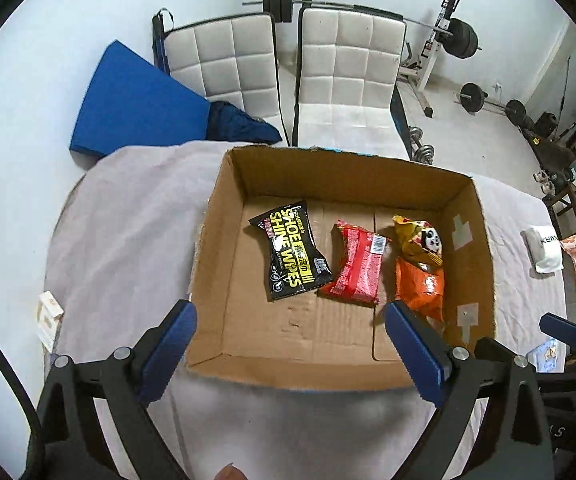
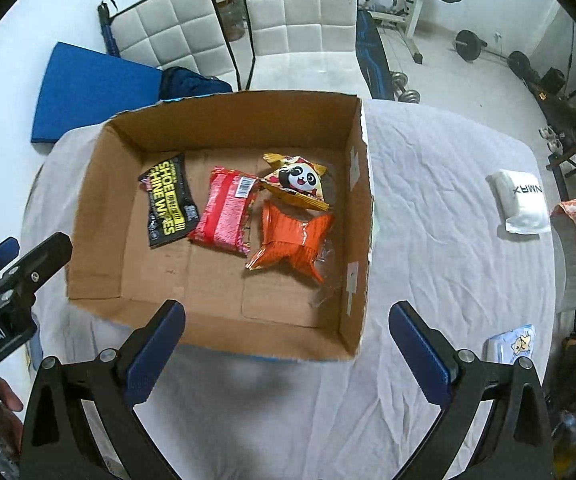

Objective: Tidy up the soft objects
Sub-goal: 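Move the right tool toward the blue packet on the table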

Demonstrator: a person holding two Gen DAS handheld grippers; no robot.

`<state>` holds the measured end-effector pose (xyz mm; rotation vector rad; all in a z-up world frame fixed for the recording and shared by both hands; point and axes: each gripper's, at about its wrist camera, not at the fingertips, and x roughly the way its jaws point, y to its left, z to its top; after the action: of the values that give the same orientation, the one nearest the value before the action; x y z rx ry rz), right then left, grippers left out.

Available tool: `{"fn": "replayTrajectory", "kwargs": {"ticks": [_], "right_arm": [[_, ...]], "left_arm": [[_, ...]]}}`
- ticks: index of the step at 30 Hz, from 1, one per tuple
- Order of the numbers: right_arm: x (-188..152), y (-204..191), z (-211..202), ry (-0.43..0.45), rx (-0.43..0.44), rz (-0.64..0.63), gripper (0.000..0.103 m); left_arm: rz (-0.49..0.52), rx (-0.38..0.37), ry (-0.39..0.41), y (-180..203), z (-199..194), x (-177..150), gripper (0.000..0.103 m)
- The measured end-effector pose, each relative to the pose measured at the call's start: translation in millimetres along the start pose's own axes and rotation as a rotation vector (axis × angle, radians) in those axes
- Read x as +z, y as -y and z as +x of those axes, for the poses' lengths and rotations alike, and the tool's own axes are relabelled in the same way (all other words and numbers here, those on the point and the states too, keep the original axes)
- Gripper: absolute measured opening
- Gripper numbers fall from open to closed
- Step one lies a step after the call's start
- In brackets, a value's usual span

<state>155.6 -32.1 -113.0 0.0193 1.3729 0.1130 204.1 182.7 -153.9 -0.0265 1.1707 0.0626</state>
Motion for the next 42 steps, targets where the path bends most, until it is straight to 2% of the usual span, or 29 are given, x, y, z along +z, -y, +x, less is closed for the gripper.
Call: {"fn": "replayTrajectory", "kwargs": {"ticks": [7,11,16,22,26,29,33,35,37,38,39,42], "right_arm": [[-11,2,-20,0.011,0.045,0.011,0.103],[-19,25,-23,-0.008,0.086,0.077,0.103],[-37,109,-19,-0.040,0.075,0.280,0.103],[-79,259,11,-0.115,0.028,0.673,0.103],[-120,349,52,-0.181,0.004,0.958,0.103],[-137,388,82,-0.229,0.023,1.098,0.103],[-141,411,116,-0.270,0.045,1.181,0.103],[-143,417,133,-0.302,0.083,1.223,0.103],[-146,420,143,-0.331,0.102,1.247,0.096],[-146,422,144,-0.336,0.093,1.233,0.078],[-144,422,144,-0.349,0.080,1.203,0.073],[-133,425,141,-0.366,0.052,1.079,0.067]], "left_arm": [[-0.008,-0.006,0.024,5,-20,-9,0.096],[-0.017,-0.011,0.034,13,-29,-15,0.096],[-0.002,-0.032,0.013,44,-26,-23,0.096],[0.060,-0.090,-0.048,104,-2,-23,0.096],[0.132,-0.108,-0.080,159,17,-16,0.096],[0.171,-0.125,-0.105,195,29,-11,0.096],[0.201,-0.149,-0.137,233,43,-6,0.096],[0.201,-0.176,-0.153,251,49,-3,0.096],[0.205,-0.190,-0.172,269,56,1,0.096],[0.205,-0.203,-0.181,277,59,3,0.096],[0.207,-0.211,-0.188,283,61,5,0.096],[0.223,-0.229,-0.208,308,71,14,0.096]]}}
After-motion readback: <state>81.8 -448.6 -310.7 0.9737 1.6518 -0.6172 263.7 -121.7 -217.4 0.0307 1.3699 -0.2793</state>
